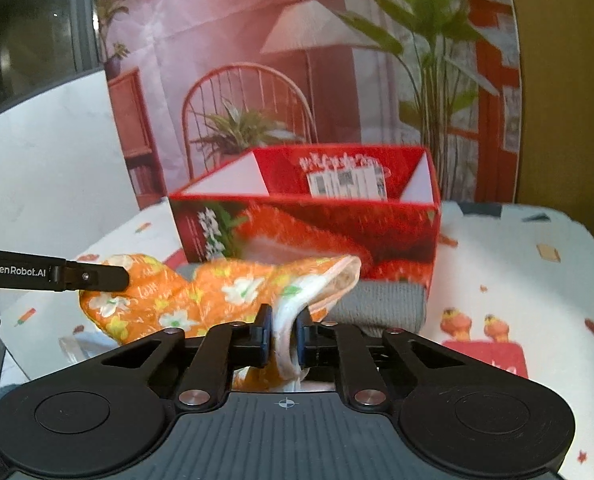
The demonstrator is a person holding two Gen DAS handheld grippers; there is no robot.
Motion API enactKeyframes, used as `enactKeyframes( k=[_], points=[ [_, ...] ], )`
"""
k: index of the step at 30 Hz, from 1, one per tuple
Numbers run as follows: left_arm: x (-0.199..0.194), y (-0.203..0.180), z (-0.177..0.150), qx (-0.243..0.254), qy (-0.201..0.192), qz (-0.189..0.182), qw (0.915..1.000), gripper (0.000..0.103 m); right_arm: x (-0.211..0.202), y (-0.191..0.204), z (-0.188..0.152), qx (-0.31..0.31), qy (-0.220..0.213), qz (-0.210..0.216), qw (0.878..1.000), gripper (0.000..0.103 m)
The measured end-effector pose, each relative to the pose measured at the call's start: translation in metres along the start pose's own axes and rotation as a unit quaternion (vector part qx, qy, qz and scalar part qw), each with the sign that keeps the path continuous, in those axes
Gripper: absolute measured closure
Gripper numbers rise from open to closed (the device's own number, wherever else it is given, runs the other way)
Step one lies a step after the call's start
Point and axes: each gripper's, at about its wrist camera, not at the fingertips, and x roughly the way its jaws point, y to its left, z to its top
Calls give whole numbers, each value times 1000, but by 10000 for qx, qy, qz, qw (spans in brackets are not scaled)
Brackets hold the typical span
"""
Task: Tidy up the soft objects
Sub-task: 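Close the left gripper on the mitt while the right gripper grips its trimmed edge, then lift the oven mitt with both grippers over the red box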
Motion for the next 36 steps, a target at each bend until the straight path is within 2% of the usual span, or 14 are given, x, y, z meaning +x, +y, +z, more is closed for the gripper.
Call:
enactKeyframes(
  k=[5,8,11,14,15,18,33,36],
  points=[
    [0,0,3,-35,5,-118,9999,80,-4,0,10,-30,-109,73,9999,95],
    [10,3,-4,-127,343,-87,9993,80,-1,1,9,-38,9,74,10000,95],
    [19,12,-13,-334,677,-127,9971,80,6,0,1,13,337,67,9994,94],
    [25,19,-20,-461,832,-161,9953,79,12,-7,-9,211,602,67,9979,88],
    [27,21,-22,-495,872,-177,9948,79,13,-10,-11,310,668,72,9973,83],
    [29,22,-26,-497,960,-214,9939,79,15,-19,-17,567,728,64,9957,81],
    [34,15,-37,-280,987,-113,9947,77,33,-38,-36,995,823,338,9910,71],
    [32,13,-36,-189,935,-96,9954,77,35,-36,-37,970,842,345,9911,73]
  ],
)
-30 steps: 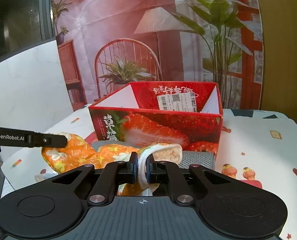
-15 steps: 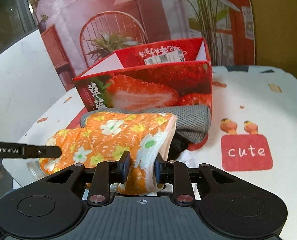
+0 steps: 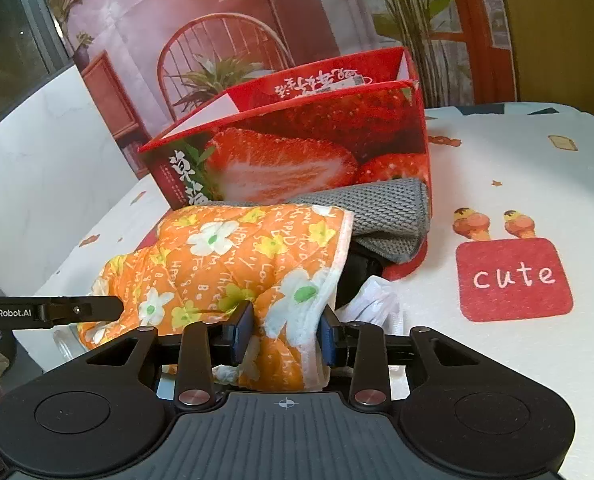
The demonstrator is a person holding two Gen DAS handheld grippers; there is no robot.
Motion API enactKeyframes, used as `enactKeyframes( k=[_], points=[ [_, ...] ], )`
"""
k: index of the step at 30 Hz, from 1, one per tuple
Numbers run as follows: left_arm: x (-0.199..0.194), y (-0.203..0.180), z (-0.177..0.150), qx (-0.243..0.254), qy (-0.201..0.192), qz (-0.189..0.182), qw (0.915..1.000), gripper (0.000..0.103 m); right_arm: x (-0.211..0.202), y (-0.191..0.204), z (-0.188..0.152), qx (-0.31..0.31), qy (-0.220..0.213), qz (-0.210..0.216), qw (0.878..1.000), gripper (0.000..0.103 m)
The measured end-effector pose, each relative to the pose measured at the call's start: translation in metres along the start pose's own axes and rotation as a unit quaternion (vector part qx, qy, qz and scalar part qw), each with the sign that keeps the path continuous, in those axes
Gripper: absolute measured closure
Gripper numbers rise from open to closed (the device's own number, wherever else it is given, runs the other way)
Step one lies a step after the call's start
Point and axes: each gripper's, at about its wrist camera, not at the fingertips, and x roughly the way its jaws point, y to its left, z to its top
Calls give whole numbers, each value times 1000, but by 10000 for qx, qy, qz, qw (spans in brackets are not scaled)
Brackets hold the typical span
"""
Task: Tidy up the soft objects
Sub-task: 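Lift the oven mitt with both grippers over the red box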
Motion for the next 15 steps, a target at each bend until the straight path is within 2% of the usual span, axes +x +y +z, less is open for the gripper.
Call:
enactKeyframes(
  k=[2,3,5,11,15],
  points=[
    [-1,-1,0,30,-42,-11,10000,79,0,2,0,-32,14,48,10000,79],
    [-2,0,0,28,-70,-34,10000,81,0,4,0,-87,13,39,10000,87],
    [-6,2,1,9,-147,-79,9999,85,-2,10,2,-268,-10,41,9996,96],
    [-24,-1,12,55,-571,-43,9983,88,-20,20,17,-546,-419,58,9976,98],
    [-45,-8,26,257,-1035,-8,9943,88,-35,31,36,-892,-833,92,9925,98]
  ],
)
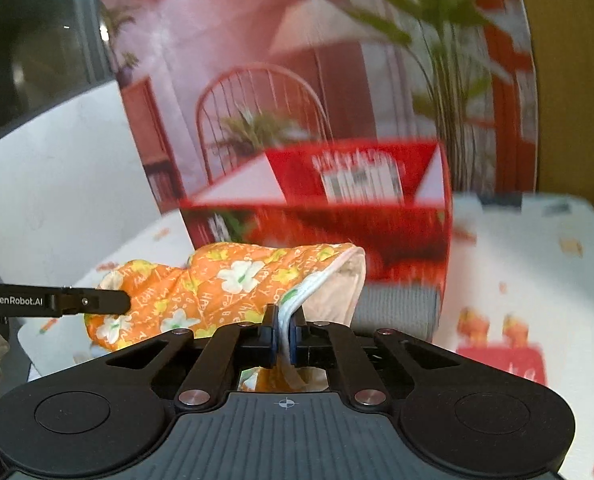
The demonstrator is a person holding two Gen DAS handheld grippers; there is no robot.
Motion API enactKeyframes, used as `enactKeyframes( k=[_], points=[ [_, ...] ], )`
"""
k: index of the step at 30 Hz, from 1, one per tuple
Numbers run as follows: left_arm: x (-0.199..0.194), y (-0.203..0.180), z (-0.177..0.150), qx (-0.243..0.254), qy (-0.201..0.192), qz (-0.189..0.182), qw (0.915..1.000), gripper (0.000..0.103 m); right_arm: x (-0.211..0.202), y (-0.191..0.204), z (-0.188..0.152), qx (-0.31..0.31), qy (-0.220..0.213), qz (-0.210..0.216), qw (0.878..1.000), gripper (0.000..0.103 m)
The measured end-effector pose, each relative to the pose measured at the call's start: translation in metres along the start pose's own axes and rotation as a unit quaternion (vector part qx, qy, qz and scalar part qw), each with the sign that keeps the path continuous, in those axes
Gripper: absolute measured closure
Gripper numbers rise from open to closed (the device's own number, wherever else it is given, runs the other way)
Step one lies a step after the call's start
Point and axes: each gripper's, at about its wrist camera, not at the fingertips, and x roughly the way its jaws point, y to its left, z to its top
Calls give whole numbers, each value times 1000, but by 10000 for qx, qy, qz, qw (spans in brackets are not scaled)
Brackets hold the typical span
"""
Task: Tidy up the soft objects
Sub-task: 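Lift the oven mitt with both grippers over the red box, then lower the mitt into the box and open both grippers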
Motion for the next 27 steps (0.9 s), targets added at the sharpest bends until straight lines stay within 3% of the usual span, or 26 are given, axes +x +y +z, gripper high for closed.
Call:
enactKeyframes(
  k=[7,15,22,27],
  points=[
    [-6,-13,44,453,-597,142,9971,88,0,5,48,-393,-439,45,9983,98],
    [31,-17,97,655,-1019,325,9921,88,38,-4,103,-947,-691,-172,9930,98],
    [87,-14,132,724,-756,408,9937,88,90,-22,128,-1009,-602,-406,9922,98],
    [129,-13,140,918,-277,448,9944,88,124,-44,133,-835,-346,-520,9945,98]
  ],
)
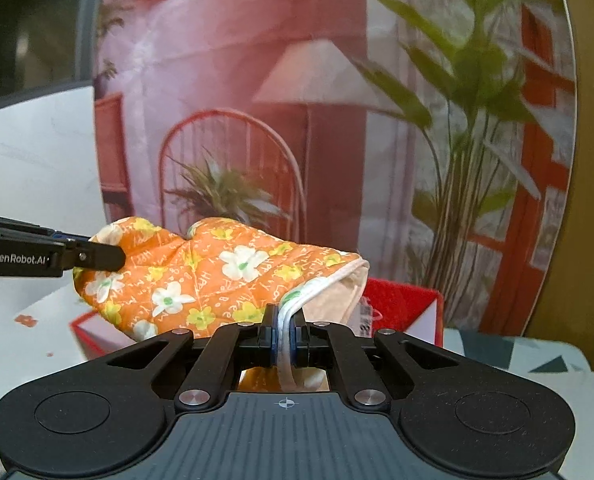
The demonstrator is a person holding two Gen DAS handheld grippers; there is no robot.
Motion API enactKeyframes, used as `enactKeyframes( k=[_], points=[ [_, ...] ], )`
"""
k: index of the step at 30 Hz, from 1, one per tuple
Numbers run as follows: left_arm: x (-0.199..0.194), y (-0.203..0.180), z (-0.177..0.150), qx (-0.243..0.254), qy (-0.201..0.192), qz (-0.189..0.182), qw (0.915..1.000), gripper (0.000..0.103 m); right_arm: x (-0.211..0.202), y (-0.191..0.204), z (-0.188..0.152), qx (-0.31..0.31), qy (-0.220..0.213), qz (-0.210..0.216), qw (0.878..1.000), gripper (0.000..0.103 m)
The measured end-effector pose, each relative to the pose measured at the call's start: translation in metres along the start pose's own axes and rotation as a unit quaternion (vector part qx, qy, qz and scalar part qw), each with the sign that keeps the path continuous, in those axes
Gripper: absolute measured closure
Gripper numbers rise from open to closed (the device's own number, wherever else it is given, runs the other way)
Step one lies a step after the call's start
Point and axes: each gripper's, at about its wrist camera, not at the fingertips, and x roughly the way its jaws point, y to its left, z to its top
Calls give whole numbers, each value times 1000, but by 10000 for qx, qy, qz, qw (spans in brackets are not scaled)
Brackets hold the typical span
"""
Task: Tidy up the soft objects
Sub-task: 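Lower the mitt into the box and open both grippers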
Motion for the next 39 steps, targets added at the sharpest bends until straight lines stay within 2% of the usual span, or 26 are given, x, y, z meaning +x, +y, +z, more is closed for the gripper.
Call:
enactKeyframes(
  k=[7,13,16,17,20,21,25,26,27,33,39],
  points=[
    [49,3,-2,218,834,-173,9961,88,51,-25,-12,362,834,24,9959,98],
    [74,4,-16,426,1369,-292,9892,88,73,-31,-24,659,1368,70,9884,97],
    [78,6,-19,378,1526,-405,9867,84,78,-30,-29,634,1572,21,9855,91],
    [76,6,-20,404,1506,-426,9869,83,78,-29,-30,594,1594,-3,9854,86],
    [70,3,-21,541,1416,-394,9877,60,75,-29,-31,561,1558,-62,9862,78],
    [67,3,-22,571,1371,-383,9882,51,73,-29,-31,572,1549,-93,9862,71],
    [51,-1,-20,621,1245,-386,9895,42,60,-25,-29,510,1381,-92,9891,46],
    [47,-1,-20,604,1211,-384,9901,40,56,-22,-28,441,1338,-143,9899,33],
    [41,0,-20,577,1172,-382,9907,38,51,-18,-27,361,1257,-238,9911,24],
    [-1,7,-27,232,969,-511,9937,37,11,-3,-24,428,867,-168,9952,12],
    [-52,15,-55,6,826,-631,9946,37,-40,23,-41,579,543,-6,9968,9]
  ],
)
